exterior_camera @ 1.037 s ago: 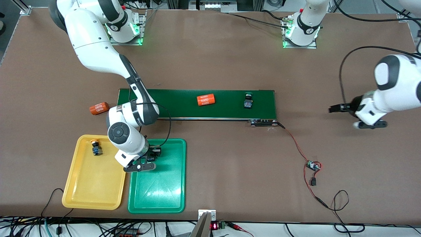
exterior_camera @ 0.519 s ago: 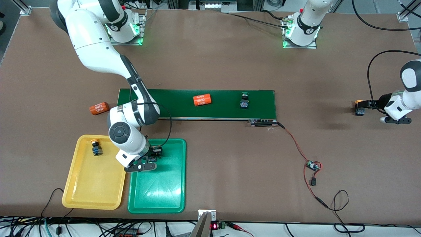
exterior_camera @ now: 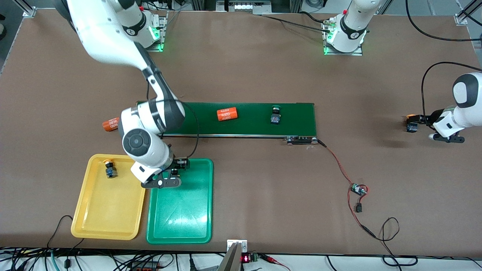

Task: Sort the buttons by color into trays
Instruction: 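Reach the right gripper to the belt while the left gripper grasps a button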

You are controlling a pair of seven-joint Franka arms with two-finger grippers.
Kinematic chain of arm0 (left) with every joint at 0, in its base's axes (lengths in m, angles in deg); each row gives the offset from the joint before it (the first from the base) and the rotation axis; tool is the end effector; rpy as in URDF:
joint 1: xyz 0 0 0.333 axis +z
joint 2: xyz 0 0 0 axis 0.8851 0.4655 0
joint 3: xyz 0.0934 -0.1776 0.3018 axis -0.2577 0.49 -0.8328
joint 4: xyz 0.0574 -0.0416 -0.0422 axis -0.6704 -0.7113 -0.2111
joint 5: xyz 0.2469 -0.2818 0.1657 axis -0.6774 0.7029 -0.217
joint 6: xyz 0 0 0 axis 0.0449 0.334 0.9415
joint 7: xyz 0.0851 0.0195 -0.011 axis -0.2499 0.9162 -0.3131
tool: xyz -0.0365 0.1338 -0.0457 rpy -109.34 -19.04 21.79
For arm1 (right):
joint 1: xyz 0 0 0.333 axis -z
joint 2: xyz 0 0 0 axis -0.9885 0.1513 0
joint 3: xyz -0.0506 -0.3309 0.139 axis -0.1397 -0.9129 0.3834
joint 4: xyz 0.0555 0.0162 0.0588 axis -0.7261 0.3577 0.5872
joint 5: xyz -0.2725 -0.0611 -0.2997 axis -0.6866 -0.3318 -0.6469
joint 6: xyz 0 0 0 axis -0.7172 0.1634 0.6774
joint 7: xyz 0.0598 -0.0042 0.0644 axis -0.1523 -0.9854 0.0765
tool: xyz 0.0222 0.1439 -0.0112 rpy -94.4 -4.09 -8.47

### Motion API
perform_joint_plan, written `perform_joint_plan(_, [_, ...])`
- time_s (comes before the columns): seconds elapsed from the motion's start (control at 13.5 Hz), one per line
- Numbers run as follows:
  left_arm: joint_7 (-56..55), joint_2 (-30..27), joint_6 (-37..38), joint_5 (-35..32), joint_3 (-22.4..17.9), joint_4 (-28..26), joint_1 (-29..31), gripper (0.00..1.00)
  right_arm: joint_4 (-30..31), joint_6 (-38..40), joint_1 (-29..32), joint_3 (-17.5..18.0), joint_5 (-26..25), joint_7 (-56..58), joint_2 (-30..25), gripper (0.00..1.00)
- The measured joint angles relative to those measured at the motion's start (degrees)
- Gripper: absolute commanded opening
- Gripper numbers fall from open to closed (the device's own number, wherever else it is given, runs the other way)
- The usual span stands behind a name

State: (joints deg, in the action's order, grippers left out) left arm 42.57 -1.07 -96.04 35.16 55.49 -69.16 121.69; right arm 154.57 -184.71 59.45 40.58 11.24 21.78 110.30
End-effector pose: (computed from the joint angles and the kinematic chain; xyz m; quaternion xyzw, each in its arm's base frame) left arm 0.5182 0.2916 0.1787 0.9898 -0.0478 -0.1313 0.0279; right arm 0.7335 0.3049 0.2960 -0.9998 -0.0157 -0.0095 0.0019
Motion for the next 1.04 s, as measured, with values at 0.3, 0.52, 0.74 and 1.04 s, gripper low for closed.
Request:
perform_joint_plan(0.3, [0.01, 1.25, 0.0, -0.87, -0.01, -0.01, 0.28, 0.35, 8.29, 0.28, -1.02, 0.96, 5.33, -3.62, -7.23, 0.86])
perform_joint_plan(0.52, [0.03, 1.46, 0.0, -0.92, 0.01, -0.01, 0.28, 0.12, 14.47, -0.41, -3.53, 2.89, 5.48, -12.03, -11.41, 0.92])
perform_joint_plan(0.74, [0.09, 1.5, 0.08, -0.93, 0.08, 0.03, 0.28, 0.05, 17.68, -3.58, -5.6, 5.77, 4.62, -19.14, -13.0, 0.93])
perform_joint_plan(1.04, [0.15, 0.34, 0.84, -1.09, 2.67, 1.15, 0.14, 0.04, 21.1, -7.27, -7.88, 6.68, -0.06, -23.42, -13.08, 0.95])
